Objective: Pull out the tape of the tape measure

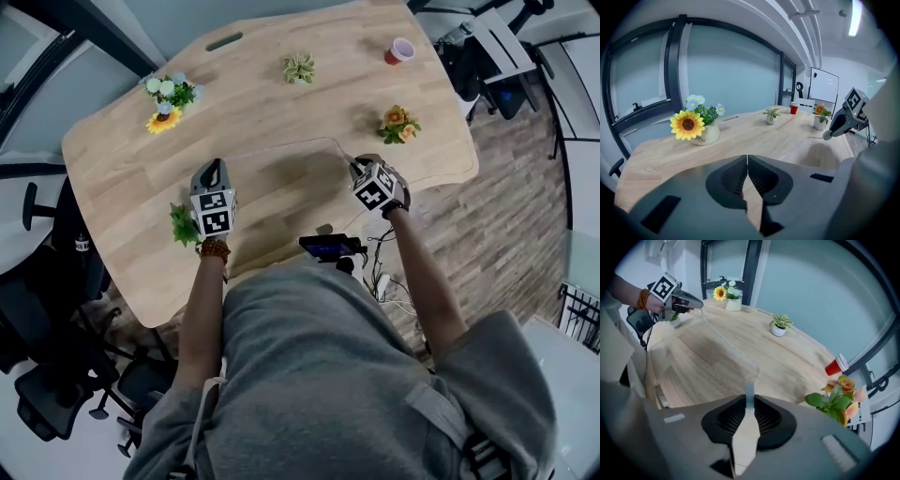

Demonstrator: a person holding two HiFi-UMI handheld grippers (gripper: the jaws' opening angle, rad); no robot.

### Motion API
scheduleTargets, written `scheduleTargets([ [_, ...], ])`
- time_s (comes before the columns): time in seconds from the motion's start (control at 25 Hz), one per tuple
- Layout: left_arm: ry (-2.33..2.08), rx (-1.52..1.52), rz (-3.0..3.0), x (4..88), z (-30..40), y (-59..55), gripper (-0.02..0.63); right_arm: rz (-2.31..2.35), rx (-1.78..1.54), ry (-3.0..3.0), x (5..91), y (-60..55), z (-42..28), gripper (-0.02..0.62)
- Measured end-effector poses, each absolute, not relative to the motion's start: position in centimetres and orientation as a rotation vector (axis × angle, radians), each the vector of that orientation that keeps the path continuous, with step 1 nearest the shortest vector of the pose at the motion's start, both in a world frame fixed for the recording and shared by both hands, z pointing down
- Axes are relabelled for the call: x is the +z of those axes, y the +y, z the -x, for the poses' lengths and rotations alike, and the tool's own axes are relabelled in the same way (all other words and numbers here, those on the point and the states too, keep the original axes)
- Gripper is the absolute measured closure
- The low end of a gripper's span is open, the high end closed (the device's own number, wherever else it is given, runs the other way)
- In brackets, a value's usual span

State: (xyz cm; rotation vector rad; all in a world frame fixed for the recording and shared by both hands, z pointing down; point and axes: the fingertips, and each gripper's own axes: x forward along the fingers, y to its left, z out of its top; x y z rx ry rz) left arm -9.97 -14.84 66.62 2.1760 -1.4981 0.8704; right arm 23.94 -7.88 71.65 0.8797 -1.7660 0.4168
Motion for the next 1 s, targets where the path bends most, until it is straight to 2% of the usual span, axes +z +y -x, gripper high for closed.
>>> scheduleTargets([
  [0.24,-1.462,0.919,-2.161,68.7,9.8,-13.6,0.594,-0.802,0.327,-1.729,73.4,-7.2,-23.9,0.526],
  [0.28,-1.446,0.925,-2.163,68.8,9.6,-13.4,0.582,-0.786,0.305,-1.722,73.7,-7.0,-23.9,0.526],
  [0.36,-1.415,0.936,-2.161,69.0,9.4,-13.0,0.516,-0.767,0.262,-1.711,74.0,-6.7,-24.0,0.526],
  [0.48,-1.400,0.946,-2.159,68.8,9.6,-12.3,0.497,-0.773,0.269,-1.716,74.3,-6.2,-24.0,0.526],
  [0.56,-1.411,0.925,-2.164,68.8,9.8,-12.3,0.497,-0.793,0.372,-1.772,74.1,-5.9,-23.5,0.526],
  [0.8,-1.430,0.904,-2.168,67.3,10.4,-11.9,0.497,-0.813,1.005,-1.966,74.5,-3.4,-21.9,0.523],
  [0.92,-1.438,0.893,-2.194,66.5,10.1,-12.0,0.497,-0.818,0.960,-1.969,74.9,-2.9,-22.7,0.494],
  [1.0,-1.444,0.880,-2.201,66.2,10.1,-12.0,0.497,-0.837,0.913,-1.979,74.9,-3.0,-23.1,0.438],
])
